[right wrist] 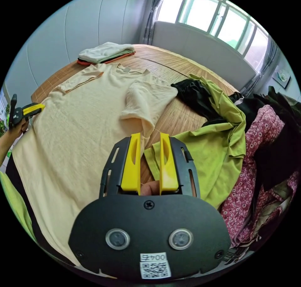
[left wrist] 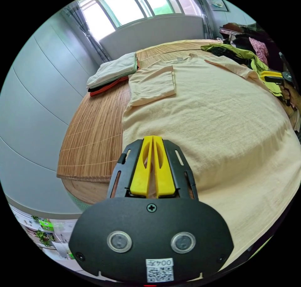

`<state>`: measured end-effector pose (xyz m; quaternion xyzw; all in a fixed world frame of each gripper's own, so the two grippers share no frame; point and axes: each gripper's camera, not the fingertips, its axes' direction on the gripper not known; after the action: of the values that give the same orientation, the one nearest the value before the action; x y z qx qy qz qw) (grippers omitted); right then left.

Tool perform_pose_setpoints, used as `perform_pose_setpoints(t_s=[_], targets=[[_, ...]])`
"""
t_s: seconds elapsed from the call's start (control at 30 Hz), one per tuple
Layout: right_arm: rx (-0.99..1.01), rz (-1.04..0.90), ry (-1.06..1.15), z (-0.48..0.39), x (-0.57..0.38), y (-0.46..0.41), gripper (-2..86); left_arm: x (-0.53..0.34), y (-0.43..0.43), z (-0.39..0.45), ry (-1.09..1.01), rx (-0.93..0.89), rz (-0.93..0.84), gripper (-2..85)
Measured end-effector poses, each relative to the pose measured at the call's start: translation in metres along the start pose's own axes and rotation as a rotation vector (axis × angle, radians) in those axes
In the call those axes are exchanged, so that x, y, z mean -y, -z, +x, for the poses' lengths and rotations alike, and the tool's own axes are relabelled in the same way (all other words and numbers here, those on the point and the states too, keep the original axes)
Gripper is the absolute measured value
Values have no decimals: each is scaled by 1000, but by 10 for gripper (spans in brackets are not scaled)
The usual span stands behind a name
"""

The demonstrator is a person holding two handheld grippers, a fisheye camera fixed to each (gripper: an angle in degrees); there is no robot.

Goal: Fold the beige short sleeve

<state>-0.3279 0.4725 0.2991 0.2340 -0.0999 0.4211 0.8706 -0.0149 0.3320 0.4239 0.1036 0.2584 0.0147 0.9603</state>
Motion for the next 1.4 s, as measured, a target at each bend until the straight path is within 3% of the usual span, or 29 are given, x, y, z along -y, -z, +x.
perform_pose_setpoints(t_s=[0.07,0.17,0.33,0.43,0.63,0.87,1.03,1.17,1.23,1.4], targets=[[10,4,-27,0,5,-2,105,12,10,6,-25,5,-30,13],[21,-1,-79,8,8,-8,103,43,57,37,-146,-31,155,24],[34,-19,-150,20,11,-17,80,137,88,188,-576,-5,326,93],[93,-1,-212,29,9,-17,76,174,79,281,-764,76,368,115],[112,-7,-194,23,11,-22,80,221,59,378,-890,116,339,108],[53,-8,-170,15,22,-22,45,257,40,408,-911,132,213,63],[-42,1,-69,-9,26,-16,37,261,81,400,-964,104,208,31],[-179,-58,154,-51,25,-31,50,241,69,417,-1117,180,170,33],[-203,-91,188,-55,31,-30,62,230,52,431,-1189,270,152,41],[-149,-138,152,-34,35,-18,102,225,54,428,-1160,289,161,74]])
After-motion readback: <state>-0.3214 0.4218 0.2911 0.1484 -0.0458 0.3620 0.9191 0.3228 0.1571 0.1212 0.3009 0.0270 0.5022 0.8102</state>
